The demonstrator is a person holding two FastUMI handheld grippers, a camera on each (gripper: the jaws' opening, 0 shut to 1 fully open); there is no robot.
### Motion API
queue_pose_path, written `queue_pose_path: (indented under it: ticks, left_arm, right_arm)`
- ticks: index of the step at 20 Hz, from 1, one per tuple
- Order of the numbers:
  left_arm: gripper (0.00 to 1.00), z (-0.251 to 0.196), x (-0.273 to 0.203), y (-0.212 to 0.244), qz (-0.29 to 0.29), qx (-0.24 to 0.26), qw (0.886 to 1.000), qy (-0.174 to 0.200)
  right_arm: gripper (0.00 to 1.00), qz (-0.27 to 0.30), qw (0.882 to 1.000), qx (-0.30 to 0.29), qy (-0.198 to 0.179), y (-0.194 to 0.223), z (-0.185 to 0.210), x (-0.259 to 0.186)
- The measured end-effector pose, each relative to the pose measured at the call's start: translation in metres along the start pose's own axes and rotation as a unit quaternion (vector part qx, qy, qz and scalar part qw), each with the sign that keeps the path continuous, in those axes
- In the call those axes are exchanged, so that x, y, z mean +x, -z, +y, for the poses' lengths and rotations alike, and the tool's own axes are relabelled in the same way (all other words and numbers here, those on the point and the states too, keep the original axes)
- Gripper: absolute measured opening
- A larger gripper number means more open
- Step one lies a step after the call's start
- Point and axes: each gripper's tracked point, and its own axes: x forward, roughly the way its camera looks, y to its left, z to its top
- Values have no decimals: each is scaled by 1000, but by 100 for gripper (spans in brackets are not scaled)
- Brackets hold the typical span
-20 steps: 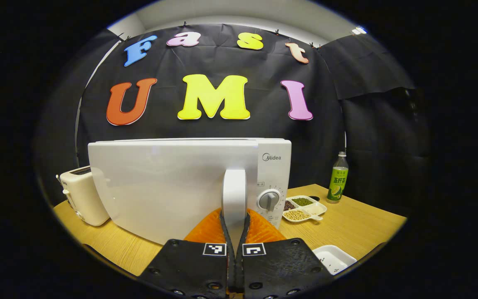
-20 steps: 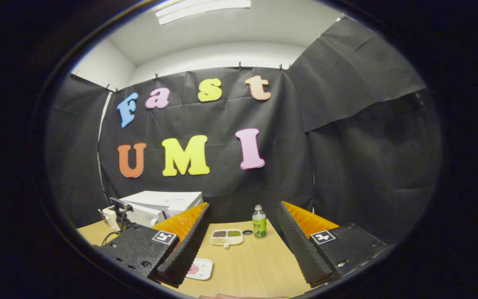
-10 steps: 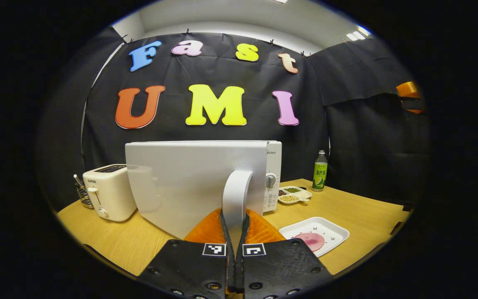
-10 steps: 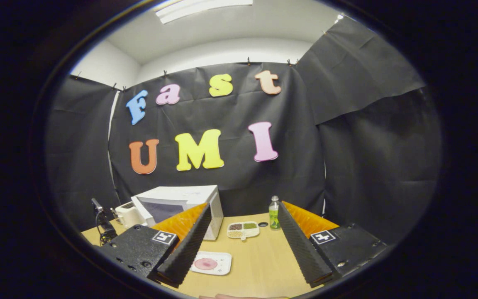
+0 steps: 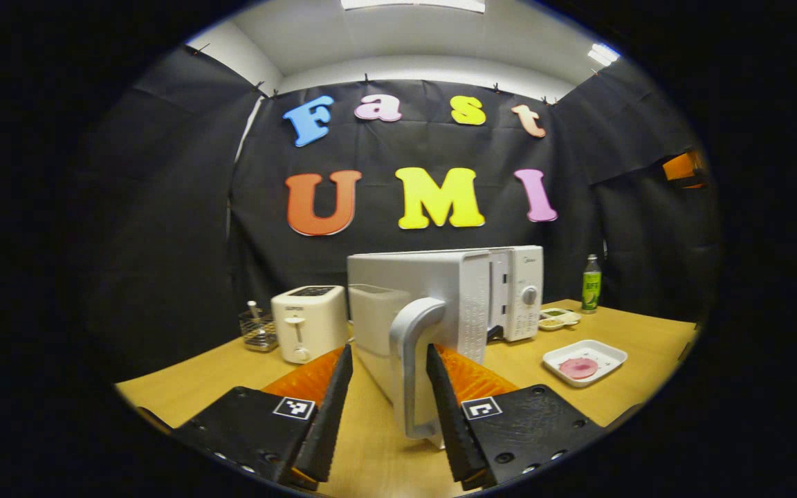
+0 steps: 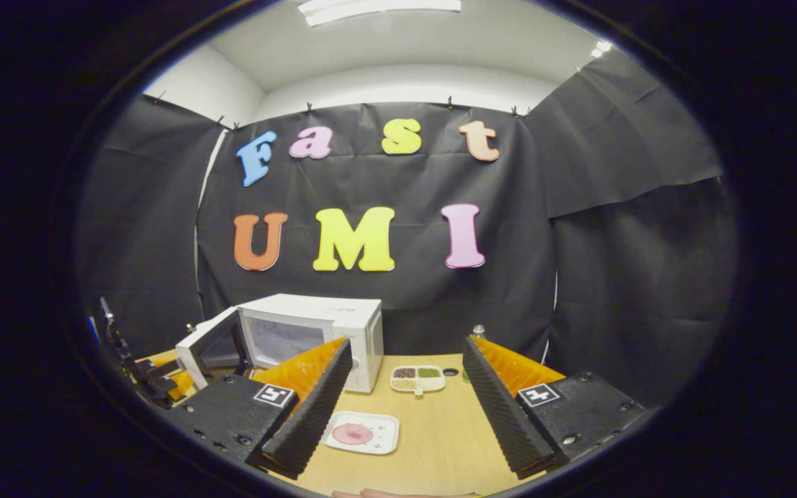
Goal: Open the microwave oven with the left hand, put the food in, and close the microwave oven.
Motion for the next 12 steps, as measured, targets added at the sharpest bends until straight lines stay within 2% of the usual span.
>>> queue_pose_path:
  ticks: [1, 2, 3, 4, 5, 6, 12]
  left_arm:
    - [72, 15, -10, 0, 10, 7, 1000, -20]
    - [76, 28, -22, -2, 19, 15, 999, -33]
    - [93, 37, -34, -8, 20, 19, 998, -50]
    - [94, 46, -41, -13, 26, 21, 997, -64]
    - [95, 53, -46, -18, 34, 20, 996, -74]
    - [95, 57, -52, -24, 40, 15, 996, -82]
    - [94, 56, -69, -82, 26, -5, 994, -102]
  right_arm:
    - [95, 5, 1000, 1, -6, 4, 6, 3]
    - [95, 12, 1000, 3, -12, 6, 12, 8]
    - [95, 21, 1000, 5, -17, 11, 15, 14]
    - [100, 29, 999, 5, -20, 13, 17, 20]
    - [95, 36, 999, 3, -22, 14, 18, 27]
    - [100, 39, 999, -1, -23, 14, 19, 35]
    - [100, 88, 996, -15, -20, 26, 11, 81]
